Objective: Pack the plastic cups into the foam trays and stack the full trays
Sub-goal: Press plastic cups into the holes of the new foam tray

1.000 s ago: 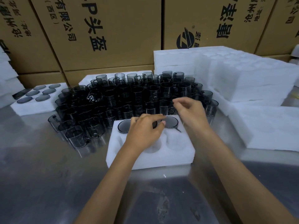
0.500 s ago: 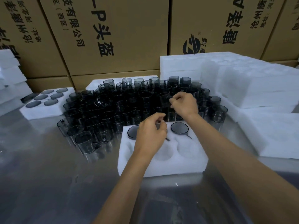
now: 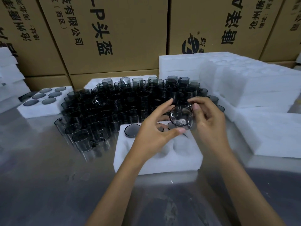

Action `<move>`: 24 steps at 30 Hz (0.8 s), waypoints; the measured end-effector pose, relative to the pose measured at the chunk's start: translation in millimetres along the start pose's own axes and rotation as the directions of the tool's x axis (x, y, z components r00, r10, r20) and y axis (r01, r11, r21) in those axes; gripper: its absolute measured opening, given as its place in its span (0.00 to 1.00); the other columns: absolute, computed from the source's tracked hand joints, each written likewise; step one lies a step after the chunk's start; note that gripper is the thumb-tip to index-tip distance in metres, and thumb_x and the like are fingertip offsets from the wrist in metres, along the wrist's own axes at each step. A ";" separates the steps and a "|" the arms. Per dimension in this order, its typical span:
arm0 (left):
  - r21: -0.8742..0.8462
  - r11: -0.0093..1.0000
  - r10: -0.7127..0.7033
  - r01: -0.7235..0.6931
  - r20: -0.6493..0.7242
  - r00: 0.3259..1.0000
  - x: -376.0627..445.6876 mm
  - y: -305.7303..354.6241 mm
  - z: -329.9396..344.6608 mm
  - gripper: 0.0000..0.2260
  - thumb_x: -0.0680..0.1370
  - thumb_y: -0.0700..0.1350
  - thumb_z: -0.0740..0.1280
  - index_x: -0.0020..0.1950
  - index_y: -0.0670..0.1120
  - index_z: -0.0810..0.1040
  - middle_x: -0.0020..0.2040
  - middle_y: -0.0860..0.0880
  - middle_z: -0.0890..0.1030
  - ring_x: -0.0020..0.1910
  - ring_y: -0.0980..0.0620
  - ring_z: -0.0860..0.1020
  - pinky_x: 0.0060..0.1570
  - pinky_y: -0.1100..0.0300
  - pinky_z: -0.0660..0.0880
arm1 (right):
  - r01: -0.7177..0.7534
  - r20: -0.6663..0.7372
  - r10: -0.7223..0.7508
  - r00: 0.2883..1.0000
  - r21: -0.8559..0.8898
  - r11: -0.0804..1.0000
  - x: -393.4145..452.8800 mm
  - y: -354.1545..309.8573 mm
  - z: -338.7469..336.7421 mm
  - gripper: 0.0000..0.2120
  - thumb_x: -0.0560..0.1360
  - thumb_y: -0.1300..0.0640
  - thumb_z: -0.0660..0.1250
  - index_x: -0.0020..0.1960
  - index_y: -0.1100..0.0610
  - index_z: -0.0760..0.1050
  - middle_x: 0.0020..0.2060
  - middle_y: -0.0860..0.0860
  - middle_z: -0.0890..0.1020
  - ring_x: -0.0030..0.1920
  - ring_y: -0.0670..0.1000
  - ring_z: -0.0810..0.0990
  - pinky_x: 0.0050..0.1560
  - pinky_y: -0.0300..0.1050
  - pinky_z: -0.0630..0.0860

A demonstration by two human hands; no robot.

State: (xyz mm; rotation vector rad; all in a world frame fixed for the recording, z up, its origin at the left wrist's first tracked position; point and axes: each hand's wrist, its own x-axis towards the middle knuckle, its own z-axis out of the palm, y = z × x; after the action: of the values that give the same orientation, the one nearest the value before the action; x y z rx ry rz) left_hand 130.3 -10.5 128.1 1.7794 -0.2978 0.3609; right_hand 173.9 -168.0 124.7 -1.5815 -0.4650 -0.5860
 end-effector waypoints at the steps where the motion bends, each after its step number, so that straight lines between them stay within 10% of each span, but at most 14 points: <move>1: 0.048 0.998 0.033 -0.032 -0.014 0.999 -1.8 1.6 3.4 0.36 0.69 0.41 0.79 0.73 0.57 0.70 0.65 0.61 0.77 0.62 0.65 0.75 0.58 0.62 0.76 | -0.032 0.003 0.032 0.999 0.073 0.997 -2.3 -3.4 -1.1 0.12 0.82 0.61 0.61 0.54 0.46 0.80 0.46 0.48 0.84 0.48 0.51 0.83 0.49 0.50 0.79; 8: 0.420 0.871 0.335 -0.255 -0.127 0.934 -7.6 3.4 18.8 0.29 0.69 0.45 0.78 0.68 0.57 0.73 0.65 0.64 0.74 0.66 0.60 0.72 0.63 0.67 0.68 | -0.301 0.111 0.282 0.953 0.456 0.838 -3.8 -16.2 -6.7 0.13 0.81 0.58 0.65 0.65 0.53 0.77 0.52 0.52 0.86 0.57 0.50 0.84 0.56 0.44 0.80; 19: 0.389 0.916 0.129 -0.100 -0.047 0.991 -11.7 6.7 12.6 0.29 0.65 0.71 0.71 0.61 0.66 0.67 0.48 0.60 0.76 0.49 0.58 0.77 0.45 0.63 0.75 | -0.213 0.124 0.195 0.973 0.158 0.964 -18.1 -2.9 -12.6 0.06 0.76 0.59 0.69 0.43 0.51 0.83 0.40 0.49 0.86 0.42 0.46 0.84 0.41 0.34 0.76; 24: 0.296 0.954 0.052 -0.052 0.007 0.999 -10.1 8.1 0.9 0.08 0.79 0.56 0.66 0.55 0.57 0.80 0.40 0.60 0.82 0.42 0.57 0.80 0.43 0.61 0.75 | -0.248 0.195 0.244 0.950 -0.006 0.969 -27.6 4.0 -18.1 0.08 0.74 0.62 0.71 0.39 0.53 0.85 0.40 0.46 0.86 0.49 0.41 0.81 0.48 0.31 0.74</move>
State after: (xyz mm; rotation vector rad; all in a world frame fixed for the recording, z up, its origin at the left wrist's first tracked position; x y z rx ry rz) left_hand 118.0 -13.2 131.1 2.0681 -0.3025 0.4634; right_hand 152.9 -185.1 105.3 -1.6558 -0.4086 -0.2372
